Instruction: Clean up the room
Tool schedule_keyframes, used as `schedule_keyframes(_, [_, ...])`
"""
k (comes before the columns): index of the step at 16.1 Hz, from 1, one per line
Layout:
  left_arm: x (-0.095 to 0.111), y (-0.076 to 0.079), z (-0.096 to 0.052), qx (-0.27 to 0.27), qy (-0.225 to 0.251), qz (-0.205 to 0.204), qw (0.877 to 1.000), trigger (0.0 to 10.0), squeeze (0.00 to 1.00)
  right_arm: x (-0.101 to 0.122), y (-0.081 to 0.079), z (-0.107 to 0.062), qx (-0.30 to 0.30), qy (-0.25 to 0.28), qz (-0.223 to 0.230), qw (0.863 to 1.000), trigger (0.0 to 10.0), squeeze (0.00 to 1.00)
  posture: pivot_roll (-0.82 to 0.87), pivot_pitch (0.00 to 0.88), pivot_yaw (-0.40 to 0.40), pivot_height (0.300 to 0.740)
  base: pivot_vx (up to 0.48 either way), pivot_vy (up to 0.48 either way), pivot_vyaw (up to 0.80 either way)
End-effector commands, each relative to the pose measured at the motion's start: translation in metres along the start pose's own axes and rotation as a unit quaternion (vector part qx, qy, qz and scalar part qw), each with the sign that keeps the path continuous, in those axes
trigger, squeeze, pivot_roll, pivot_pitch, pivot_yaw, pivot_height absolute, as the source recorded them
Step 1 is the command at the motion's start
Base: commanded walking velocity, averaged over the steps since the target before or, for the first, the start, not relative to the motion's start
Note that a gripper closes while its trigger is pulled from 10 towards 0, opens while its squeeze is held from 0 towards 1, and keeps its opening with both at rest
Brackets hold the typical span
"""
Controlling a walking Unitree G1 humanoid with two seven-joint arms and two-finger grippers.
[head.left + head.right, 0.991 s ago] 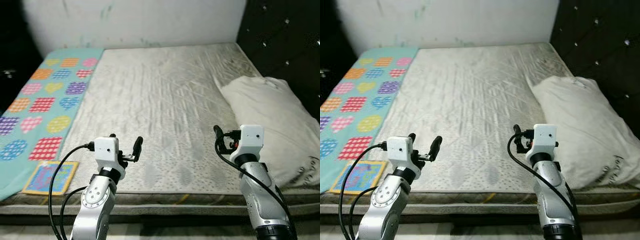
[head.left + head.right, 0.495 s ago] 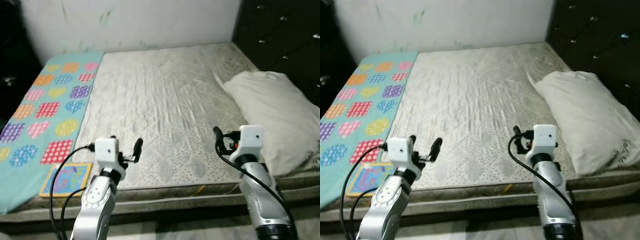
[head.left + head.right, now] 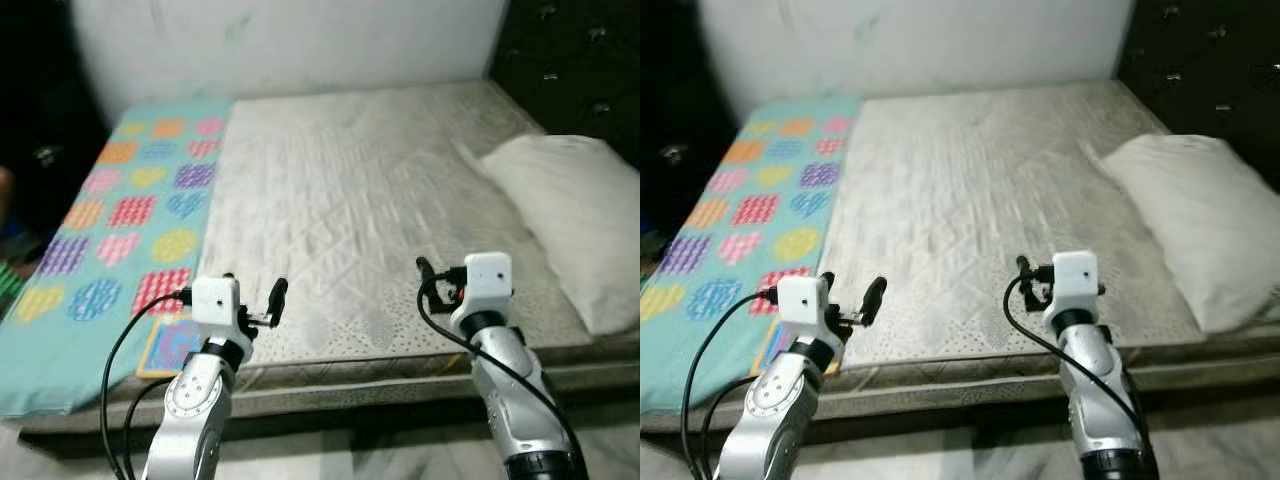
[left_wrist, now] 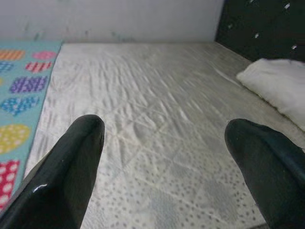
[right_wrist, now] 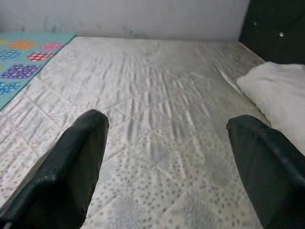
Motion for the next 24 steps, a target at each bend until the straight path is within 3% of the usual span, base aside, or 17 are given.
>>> schedule_keyframes(1, [0.0027, -0.0096, -0.0021, 0.014, 0.001, 0.010, 1.000, 10.0, 0.00, 0.0030, -0.0101, 0.0008, 0.017, 0.001, 0.001, 1.000, 10.0, 0.00, -0.15, 0.055, 0.053, 0.740, 0.000, 0.439, 0.00])
schedule_keyframes(6, [0.0052, -0.0055, -0.0027, -0.005, 0.011, 0.007, 1.000, 10.0, 0.00, 0.0026, -0.0153, -0.0014, 0.042, -0.003, 0.012, 0.999, 10.0, 0.00, -0.15, 0.057, 0.057, 0.740, 0.000, 0.000, 0.00])
schedule_keyframes(24, [0.0058, -0.0048, -0.0029, -0.012, 0.013, 0.005, 1.000, 10.0, 0.00, 0.0040, -0.0191, -0.0039, 0.062, 0.000, 0.009, 0.998, 10.0, 0.00, -0.15, 0.061, 0.058, 0.740, 0.319, 0.000, 0.00])
Point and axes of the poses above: a point about 5 cm out from each wrist's last joint towards the gripper, its own z axis pointing out of the wrist towards the gripper, its own x axis along the axis of the wrist's last joint, y = z × x, the point moved 1 cm from there along z, pointing out of the wrist towards the gripper, and after that the axes turned 6 degrees about -z, right-handed, at the moved point
